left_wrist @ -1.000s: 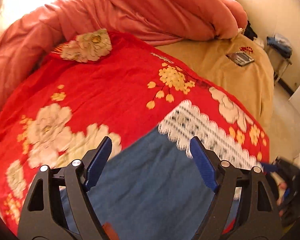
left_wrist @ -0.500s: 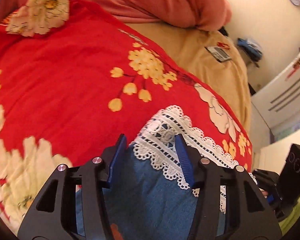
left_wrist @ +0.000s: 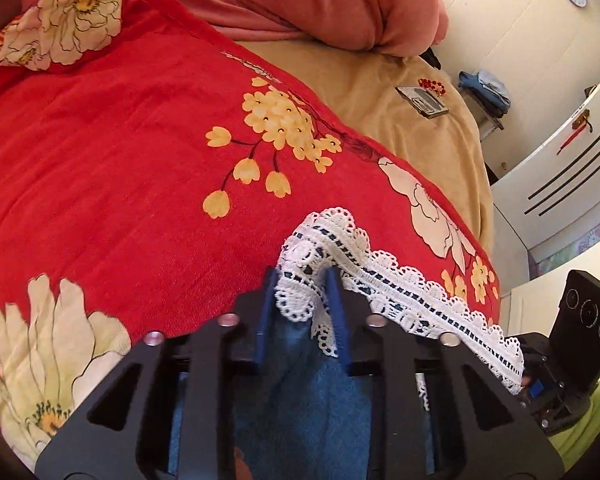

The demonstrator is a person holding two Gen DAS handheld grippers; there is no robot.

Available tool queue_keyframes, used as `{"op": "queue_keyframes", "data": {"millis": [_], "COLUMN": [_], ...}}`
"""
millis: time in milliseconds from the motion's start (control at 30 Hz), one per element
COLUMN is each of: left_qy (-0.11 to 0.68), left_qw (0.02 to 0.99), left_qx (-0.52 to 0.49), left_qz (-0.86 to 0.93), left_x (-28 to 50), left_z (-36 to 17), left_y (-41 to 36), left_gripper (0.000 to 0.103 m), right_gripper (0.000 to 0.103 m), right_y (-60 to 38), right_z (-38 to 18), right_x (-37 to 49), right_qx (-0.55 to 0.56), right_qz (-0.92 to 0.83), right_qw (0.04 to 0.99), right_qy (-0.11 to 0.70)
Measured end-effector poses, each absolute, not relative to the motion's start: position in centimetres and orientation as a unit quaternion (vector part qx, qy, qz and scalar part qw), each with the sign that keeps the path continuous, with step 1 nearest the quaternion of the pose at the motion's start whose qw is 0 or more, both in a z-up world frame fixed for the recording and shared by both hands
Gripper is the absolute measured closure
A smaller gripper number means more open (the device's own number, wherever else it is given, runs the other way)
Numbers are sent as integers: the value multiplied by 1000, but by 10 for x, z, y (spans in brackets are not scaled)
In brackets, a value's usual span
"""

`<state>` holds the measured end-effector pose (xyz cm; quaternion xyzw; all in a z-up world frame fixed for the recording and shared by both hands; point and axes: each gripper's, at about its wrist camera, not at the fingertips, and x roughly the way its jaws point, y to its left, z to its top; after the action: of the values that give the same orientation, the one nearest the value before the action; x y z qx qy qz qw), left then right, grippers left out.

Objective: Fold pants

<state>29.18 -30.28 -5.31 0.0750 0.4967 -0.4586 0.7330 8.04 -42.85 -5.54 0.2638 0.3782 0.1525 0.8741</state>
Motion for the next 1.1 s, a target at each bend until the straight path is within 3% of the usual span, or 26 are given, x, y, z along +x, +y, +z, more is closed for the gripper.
{"op": "queue_keyframes", "data": {"millis": [400,767,967,1033,1100], "left_qy": [459,427,467,466,463], "left_qw": [749,791,801,803,805], "left_qx": [21,-43,-107,-139,-162], "left_qz": [-478,-436,-359,-345,-334], "left_x": [281,264,266,265,263], "left_z": [-11,24,-10,-11,-8], "left_y": [-260,-134,-75,-53,-35], "left_gripper": [93,93,87,80,66], "right_gripper": [79,79,79,79,79], "right_y": [-392,-280,-219,-204,-191], "right_z": [-10,35,1,-14,-22], "right_x": [75,84,101,105,104], "right_qx": [223,127,57,48,23], "right_qz": [172,253,259,266,268], "right_qw": [896,900,890,880,878], "right_qy": [344,333,370,390,396]}}
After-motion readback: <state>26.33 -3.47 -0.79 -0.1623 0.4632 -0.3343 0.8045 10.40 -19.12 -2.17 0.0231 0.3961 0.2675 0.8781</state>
